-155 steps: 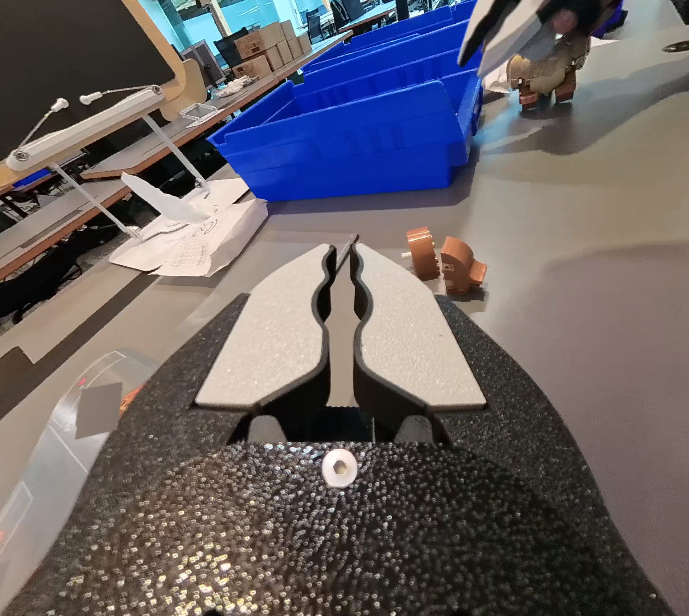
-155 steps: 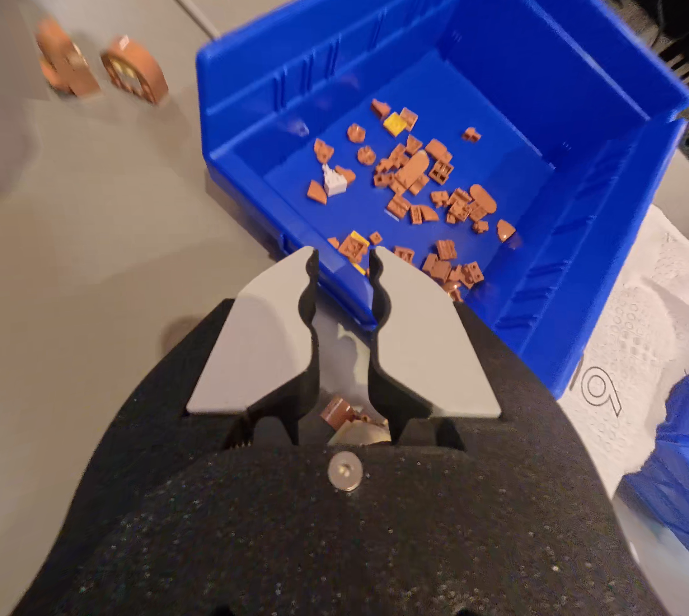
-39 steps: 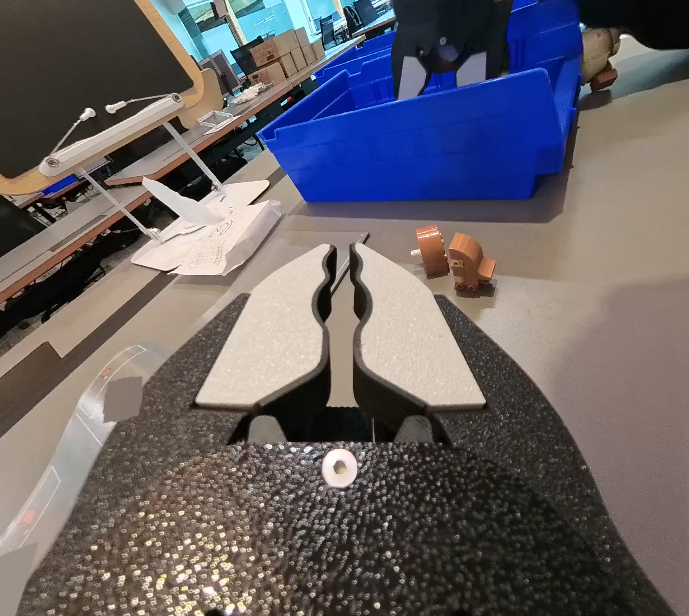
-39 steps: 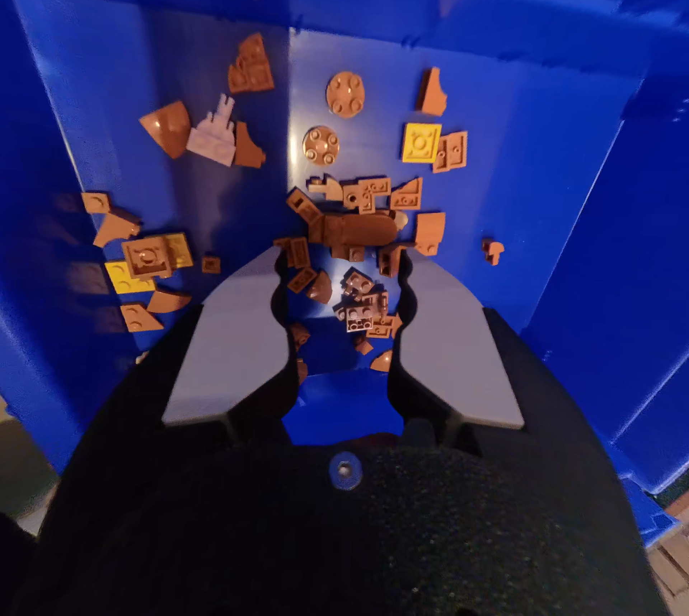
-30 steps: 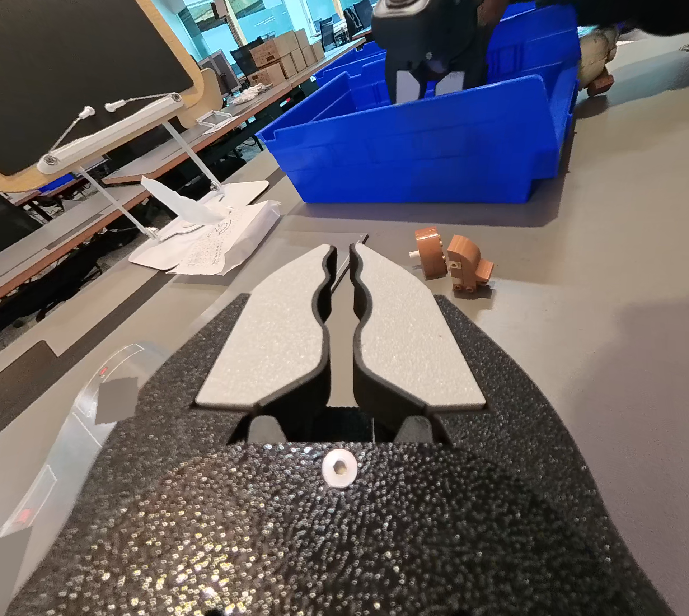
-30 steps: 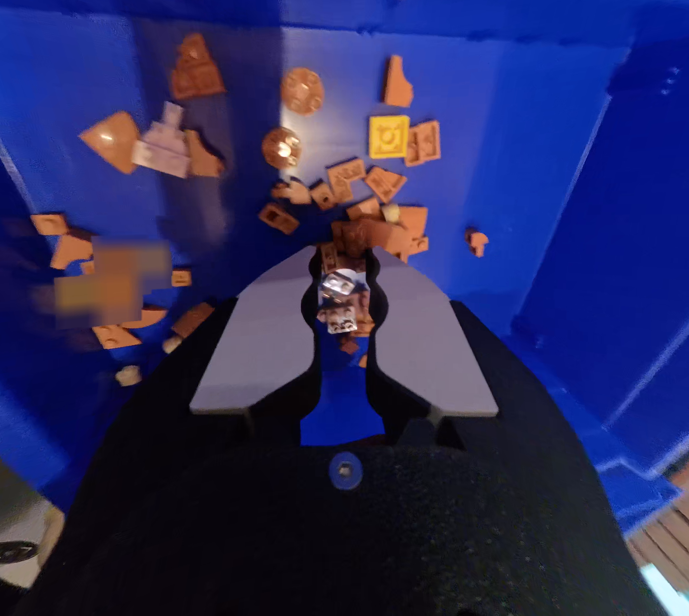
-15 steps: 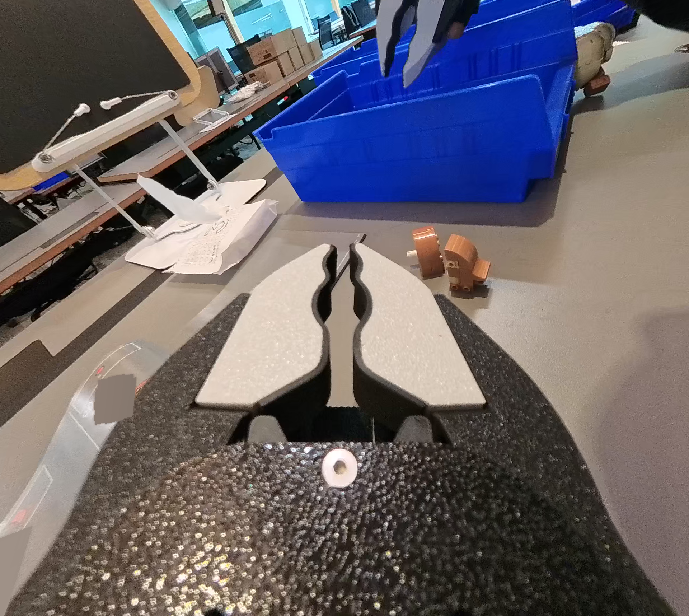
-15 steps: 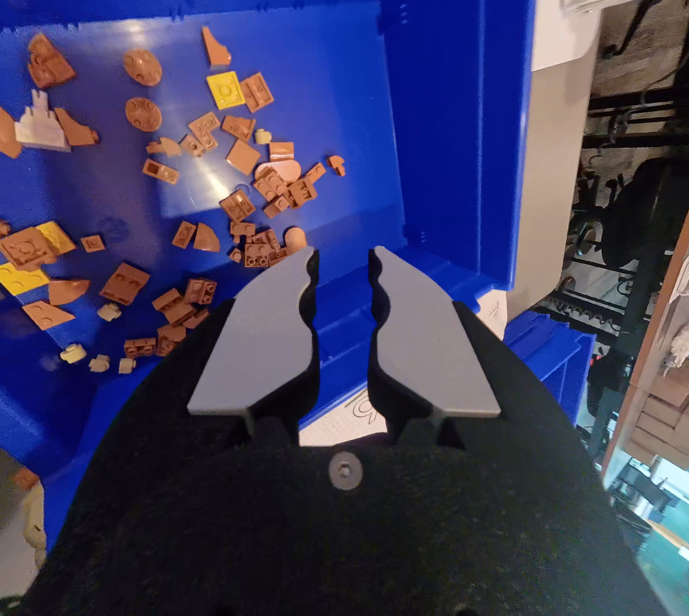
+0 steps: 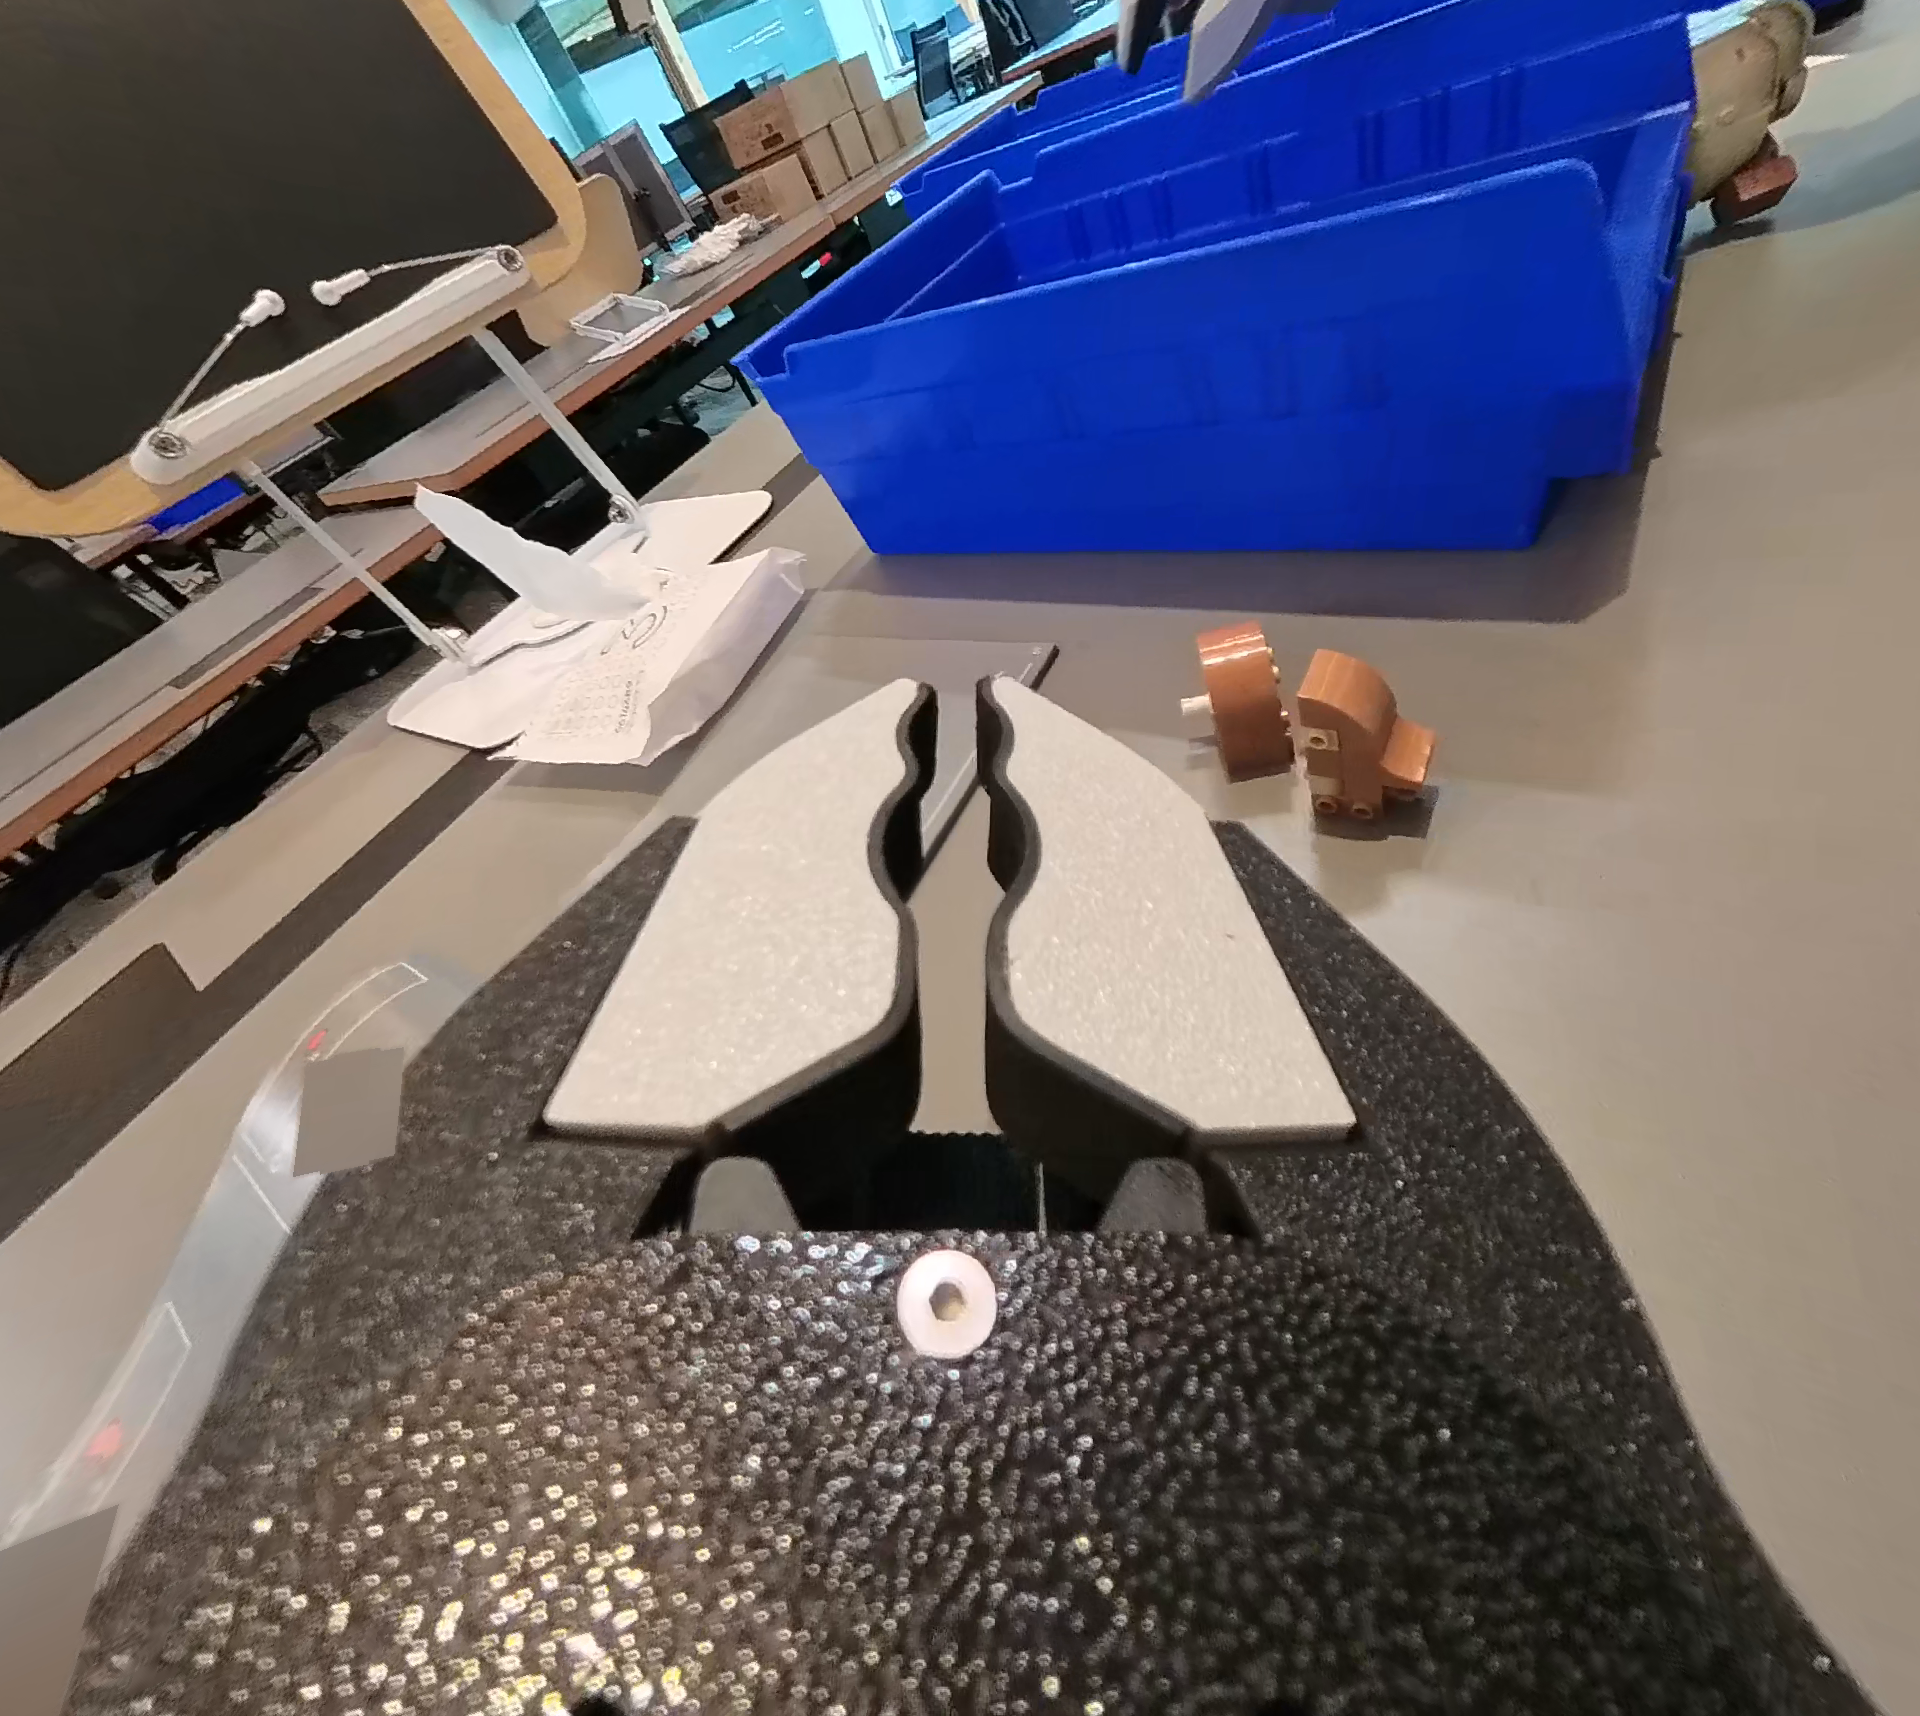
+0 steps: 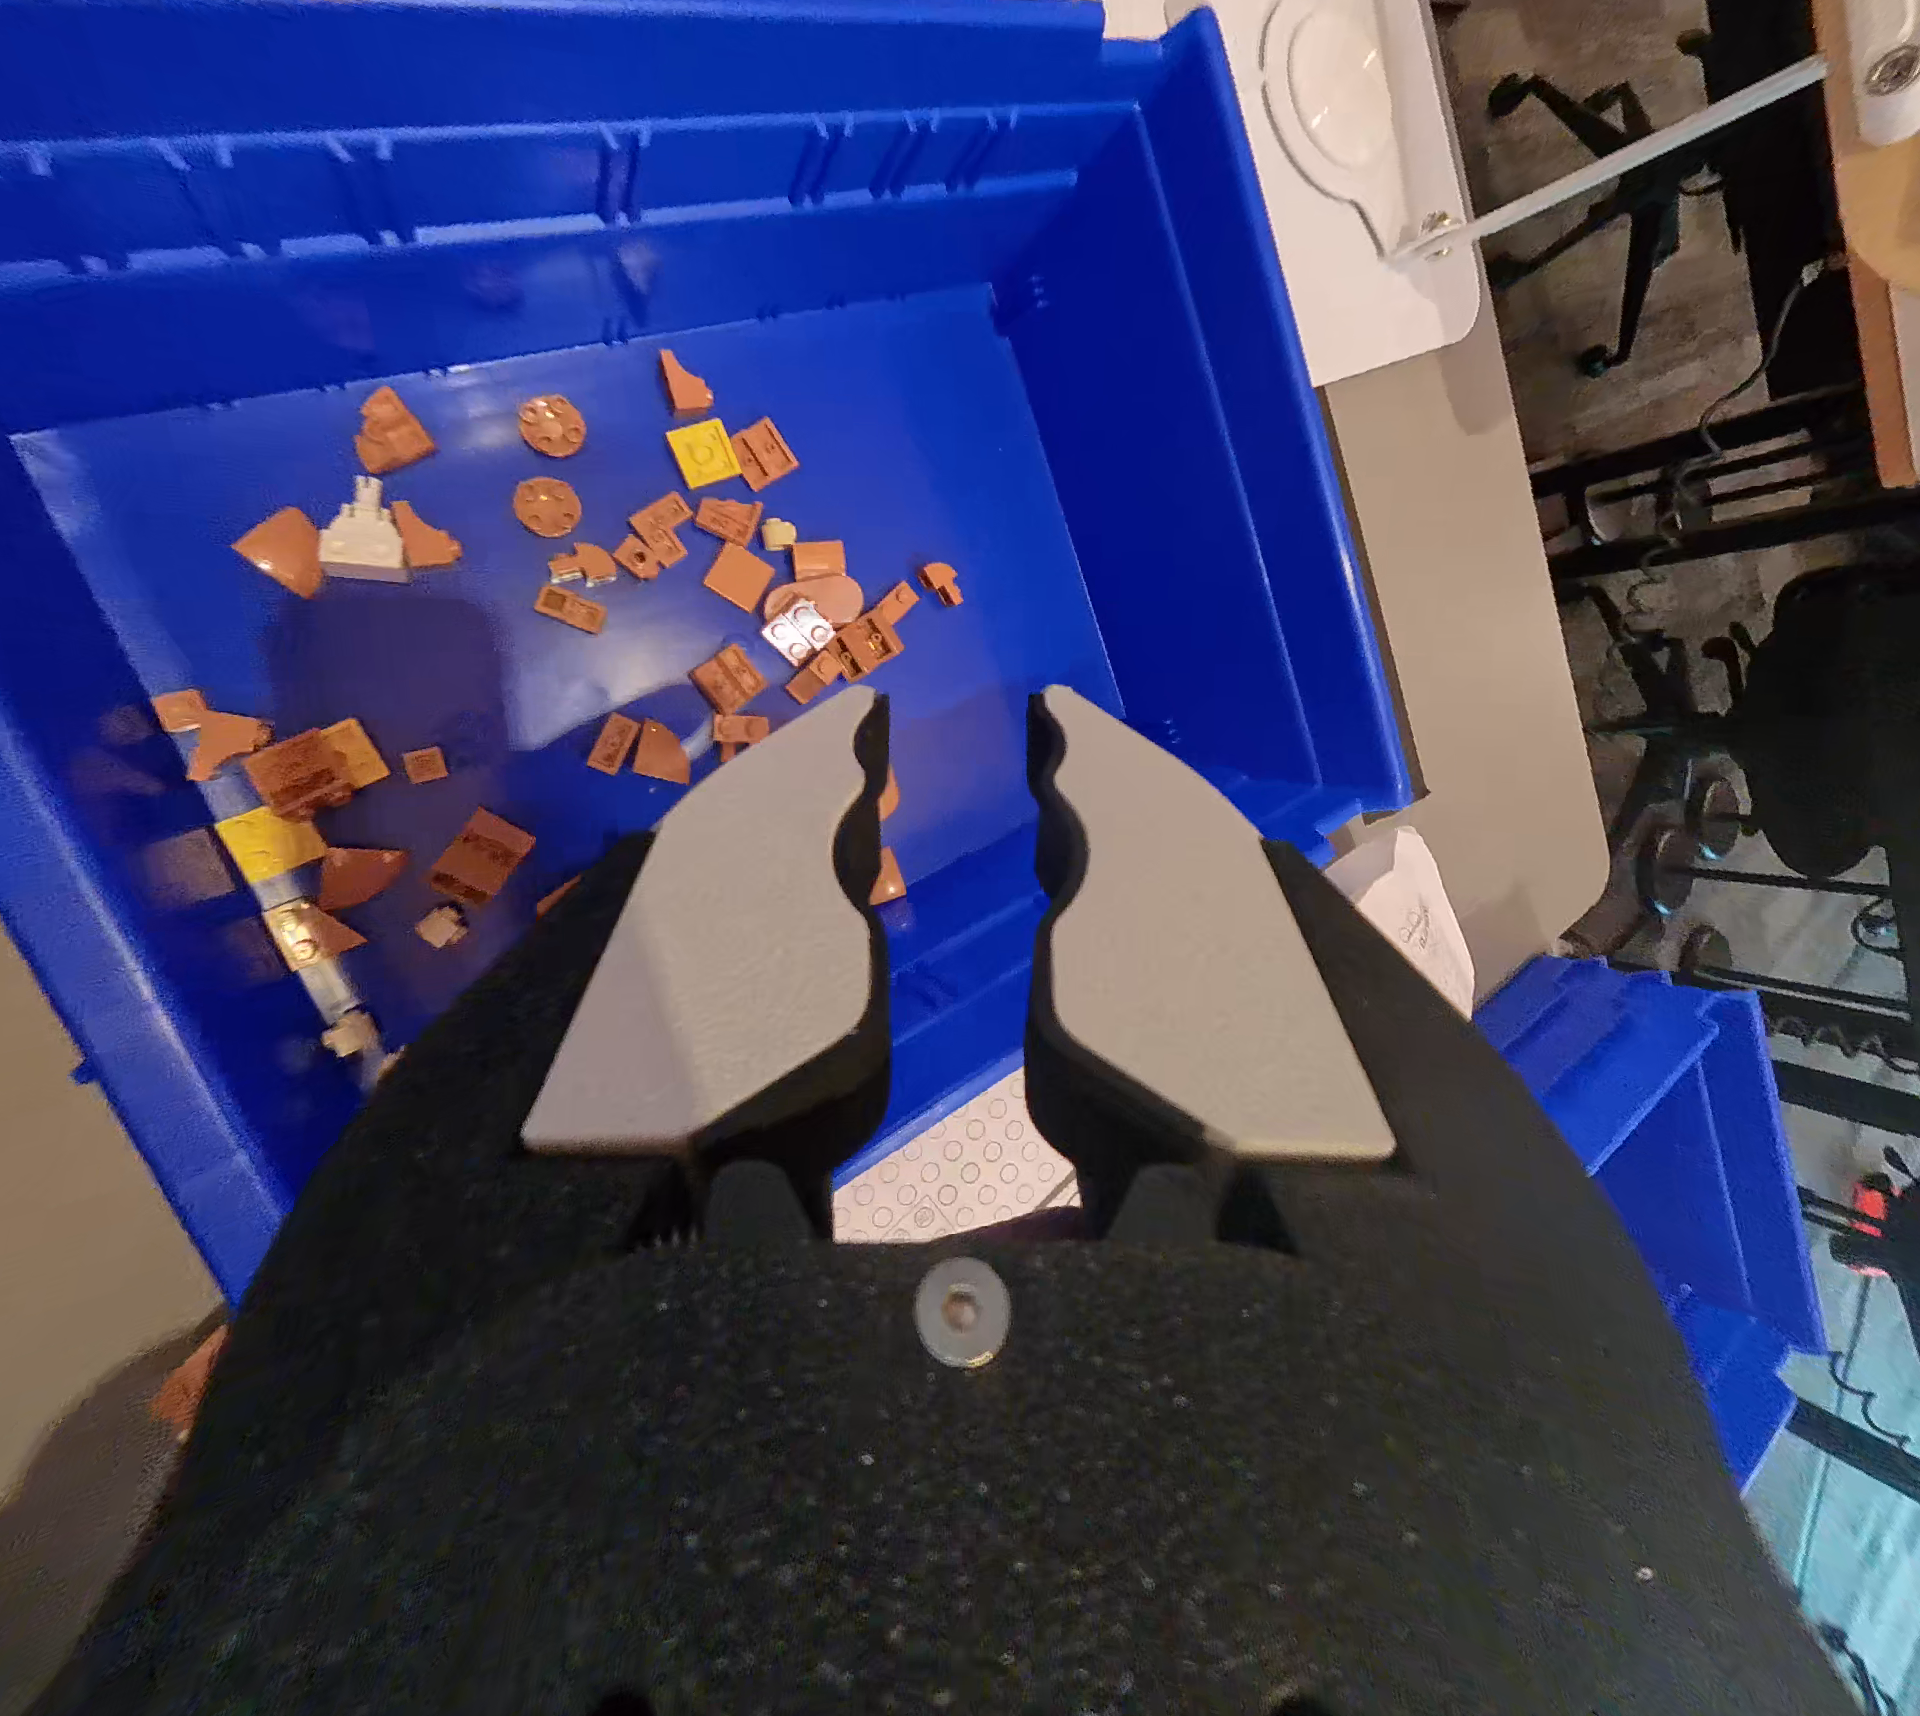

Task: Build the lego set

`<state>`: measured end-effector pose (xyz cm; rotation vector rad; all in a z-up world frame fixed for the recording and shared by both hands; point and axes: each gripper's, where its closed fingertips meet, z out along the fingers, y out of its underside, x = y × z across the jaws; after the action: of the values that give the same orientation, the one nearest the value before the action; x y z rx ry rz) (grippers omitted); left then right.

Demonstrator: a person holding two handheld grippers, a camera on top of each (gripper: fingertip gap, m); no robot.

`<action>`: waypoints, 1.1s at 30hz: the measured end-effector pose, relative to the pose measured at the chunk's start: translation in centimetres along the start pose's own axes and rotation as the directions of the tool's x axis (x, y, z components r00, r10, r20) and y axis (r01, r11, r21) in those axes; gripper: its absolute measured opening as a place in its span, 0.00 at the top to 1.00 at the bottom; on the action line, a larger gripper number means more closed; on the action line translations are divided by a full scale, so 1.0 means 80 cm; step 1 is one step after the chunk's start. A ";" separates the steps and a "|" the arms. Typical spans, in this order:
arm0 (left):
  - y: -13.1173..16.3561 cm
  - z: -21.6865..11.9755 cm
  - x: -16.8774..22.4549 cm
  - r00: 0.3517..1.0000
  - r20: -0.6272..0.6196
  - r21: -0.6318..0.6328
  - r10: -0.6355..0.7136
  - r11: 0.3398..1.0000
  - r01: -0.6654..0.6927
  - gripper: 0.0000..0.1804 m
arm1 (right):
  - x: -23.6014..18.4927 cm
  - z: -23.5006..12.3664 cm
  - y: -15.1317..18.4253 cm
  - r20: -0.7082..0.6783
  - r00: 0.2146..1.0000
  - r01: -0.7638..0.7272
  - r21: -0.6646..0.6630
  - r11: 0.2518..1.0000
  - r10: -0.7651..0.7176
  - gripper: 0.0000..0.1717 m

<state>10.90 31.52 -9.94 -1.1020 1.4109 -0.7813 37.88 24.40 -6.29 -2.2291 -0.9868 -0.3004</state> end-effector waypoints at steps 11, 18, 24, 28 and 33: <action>0.000 0.005 -0.026 0.992 0.092 0.005 -0.090 0.996 0.090 0.96 | 0.007 -0.091 0.030 -0.151 0.953 -0.178 0.424 0.888 0.262 0.87; 0.006 0.024 -0.030 0.990 0.136 -0.041 -0.033 0.998 0.039 0.96 | 0.008 -0.089 0.068 -0.094 0.915 -0.283 0.547 0.788 0.394 0.88; 0.010 0.035 -0.025 0.989 0.145 -0.083 0.029 0.996 -0.017 0.96 | 0.006 -0.081 0.063 -0.108 0.904 -0.289 0.559 0.777 0.414 0.89; 0.013 0.040 -0.022 0.989 0.136 -0.102 0.051 0.994 -0.038 0.96 | 0.000 -0.077 0.061 -0.104 0.908 -0.287 0.548 0.786 0.405 0.89; -0.005 0.047 -0.015 0.997 0.080 -0.045 0.005 0.999 -0.001 0.94 | 0.004 -0.080 0.058 -0.153 0.903 -0.259 0.551 0.793 0.401 0.89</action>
<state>14.62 33.00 -9.68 -1.1533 1.3675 -0.6987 41.84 18.03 -3.62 -1.7564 -0.4401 -0.1387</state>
